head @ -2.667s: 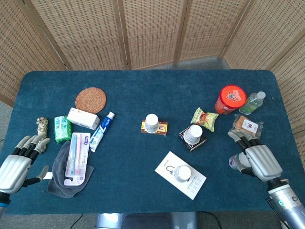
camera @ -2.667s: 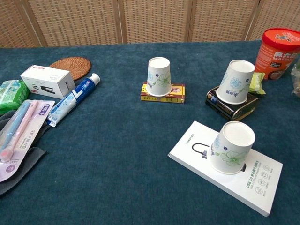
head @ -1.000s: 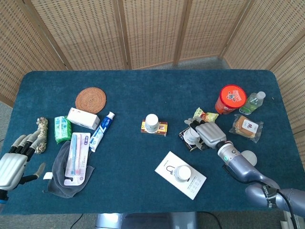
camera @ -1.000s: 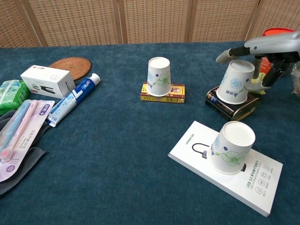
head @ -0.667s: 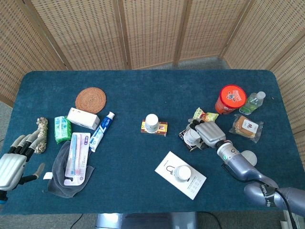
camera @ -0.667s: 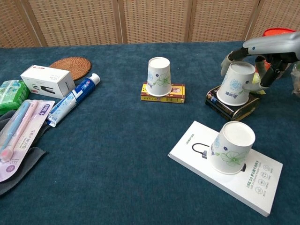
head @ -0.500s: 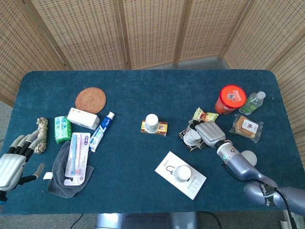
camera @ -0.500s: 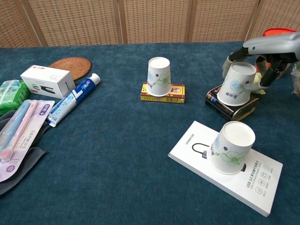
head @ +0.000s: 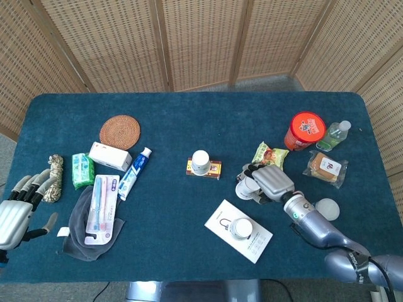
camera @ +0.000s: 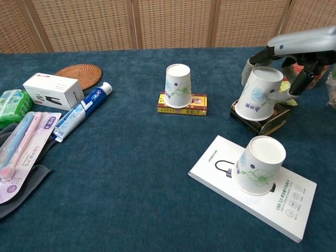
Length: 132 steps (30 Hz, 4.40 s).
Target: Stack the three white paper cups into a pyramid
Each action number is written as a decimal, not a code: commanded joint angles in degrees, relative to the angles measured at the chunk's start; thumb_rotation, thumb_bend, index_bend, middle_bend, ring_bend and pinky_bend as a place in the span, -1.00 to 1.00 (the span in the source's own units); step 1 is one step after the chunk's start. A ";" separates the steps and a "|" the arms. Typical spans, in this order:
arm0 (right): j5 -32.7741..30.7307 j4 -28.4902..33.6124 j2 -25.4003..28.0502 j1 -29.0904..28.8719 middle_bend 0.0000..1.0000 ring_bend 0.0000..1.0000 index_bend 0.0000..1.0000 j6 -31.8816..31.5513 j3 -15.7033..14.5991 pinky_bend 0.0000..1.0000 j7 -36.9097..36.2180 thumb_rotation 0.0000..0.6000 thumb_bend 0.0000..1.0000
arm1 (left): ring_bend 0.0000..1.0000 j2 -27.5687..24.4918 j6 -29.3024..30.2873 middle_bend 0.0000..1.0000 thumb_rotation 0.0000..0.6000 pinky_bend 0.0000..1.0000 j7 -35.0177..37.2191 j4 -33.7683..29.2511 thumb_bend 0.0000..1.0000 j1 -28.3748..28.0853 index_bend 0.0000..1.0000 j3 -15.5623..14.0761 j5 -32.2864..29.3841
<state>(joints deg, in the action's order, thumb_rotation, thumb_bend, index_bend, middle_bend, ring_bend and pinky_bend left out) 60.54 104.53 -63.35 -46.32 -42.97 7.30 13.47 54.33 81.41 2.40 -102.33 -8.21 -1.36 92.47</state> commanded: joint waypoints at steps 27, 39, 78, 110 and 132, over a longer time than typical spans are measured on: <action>-14.65 7.98 -9.12 -13.25 -0.58 -0.55 -0.31 -5.02 0.18 0.27 16.93 1.00 -0.09 | -1.00 -0.18 0.46 -1.00 0.61 -0.97 0.84 1.20 -0.01 -0.06 -1.00 0.23 -0.04; -20.02 3.46 -15.93 -16.75 -0.59 -0.58 -0.32 -7.74 -0.78 0.25 20.22 1.00 -0.09 | -1.00 0.13 0.17 -1.00 0.63 -0.97 1.39 1.93 -0.01 -0.14 -1.00 0.34 -0.57; -20.64 -5.80 -22.09 -19.37 -0.79 -0.89 -0.68 -4.33 -2.95 -0.23 18.26 1.00 -0.09 | -1.00 0.26 0.47 -1.00 0.62 -0.98 0.70 1.66 -0.01 0.01 -1.00 0.53 -0.76; -14.65 6.48 -6.94 -11.09 -0.82 -0.97 -0.76 -16.88 -0.11 -0.32 11.66 1.00 -0.05 | -1.00 0.64 -1.22 -1.00 0.63 -0.99 -0.86 0.94 -0.01 -1.66 -0.99 -0.51 2.97; -5.92 2.93 -5.21 0.94 -0.81 -0.97 -0.65 -30.04 1.33 -0.33 9.37 1.00 -0.02 | -1.00 4.14 -6.82 -1.00 0.61 -1.00 -2.07 2.89 -0.01 -7.22 -1.00 -1.81 9.31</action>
<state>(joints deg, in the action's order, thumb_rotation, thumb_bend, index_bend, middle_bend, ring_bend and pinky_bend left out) 54.49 107.56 -68.66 -45.75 -72.64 8.44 22.67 58.22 74.95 0.05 -99.75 -15.04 -3.19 101.47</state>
